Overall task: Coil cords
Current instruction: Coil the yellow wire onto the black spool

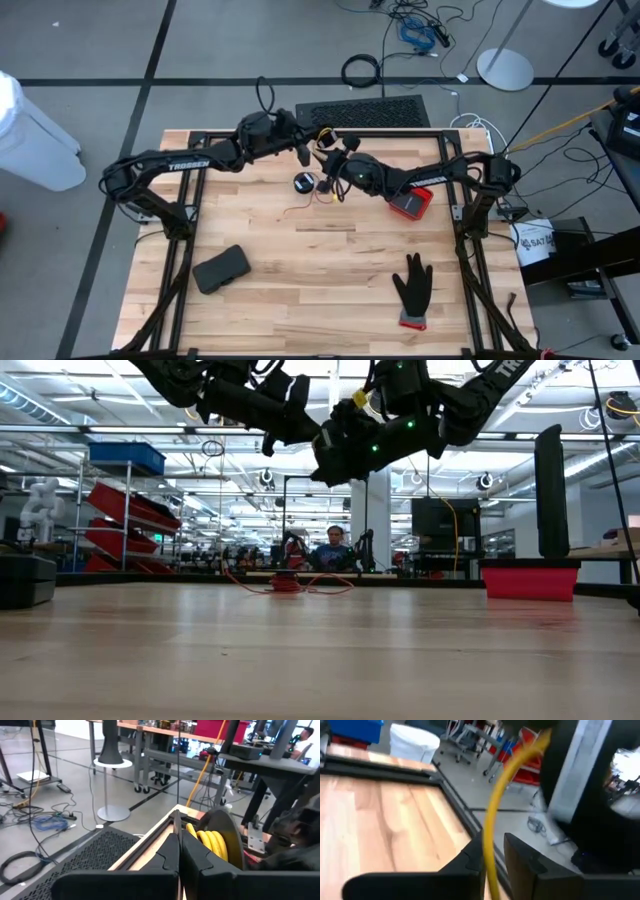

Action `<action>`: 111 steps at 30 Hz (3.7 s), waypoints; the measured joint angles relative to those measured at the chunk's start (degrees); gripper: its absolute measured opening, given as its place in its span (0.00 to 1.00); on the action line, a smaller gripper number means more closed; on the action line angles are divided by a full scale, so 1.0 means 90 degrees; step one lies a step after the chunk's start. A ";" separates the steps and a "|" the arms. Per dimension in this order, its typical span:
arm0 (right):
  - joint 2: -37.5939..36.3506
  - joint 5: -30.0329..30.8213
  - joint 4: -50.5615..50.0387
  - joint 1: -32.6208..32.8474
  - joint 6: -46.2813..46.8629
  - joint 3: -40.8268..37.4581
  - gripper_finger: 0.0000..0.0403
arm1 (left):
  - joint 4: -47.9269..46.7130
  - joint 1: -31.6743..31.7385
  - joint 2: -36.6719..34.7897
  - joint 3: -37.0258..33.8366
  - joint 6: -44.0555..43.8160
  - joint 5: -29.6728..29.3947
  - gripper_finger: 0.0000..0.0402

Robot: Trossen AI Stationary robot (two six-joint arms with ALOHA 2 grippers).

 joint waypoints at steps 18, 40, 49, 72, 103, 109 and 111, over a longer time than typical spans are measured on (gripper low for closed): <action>-0.0007 -0.0764 -0.0764 0.0014 0.0178 0.0000 0.13 | -0.1928 0.0034 -0.0870 0.0007 0.1110 0.0006 0.00; -0.0012 -0.1686 -0.1831 0.0012 0.0161 0.0002 0.13 | -0.2644 0.0041 -0.0966 0.0007 0.1404 0.0341 0.00; -0.0015 -0.1684 -0.2056 0.0011 0.0181 0.0005 0.13 | -0.2689 0.0041 -0.0966 0.0007 0.1404 0.0345 0.00; -0.0019 -0.1195 -0.2241 -0.0584 0.1162 0.0012 0.00 | -0.2678 -0.0096 -0.0957 0.0005 0.1348 0.1039 0.00; -0.0867 -0.1645 -0.2565 -0.0615 0.1629 0.0002 0.00 | -0.4170 -0.0047 -0.0472 0.0005 0.2544 -0.0697 0.00; -0.0954 -0.1846 -0.2245 -0.0389 0.1748 0.0002 0.00 | -0.3524 -0.0106 -0.0101 0.0005 0.2491 -0.1205 0.00; -0.0954 -0.1852 -0.2106 -0.0323 0.1779 0.0002 0.00 | -0.3179 -0.0144 0.0038 0.0002 0.2372 -0.1364 0.00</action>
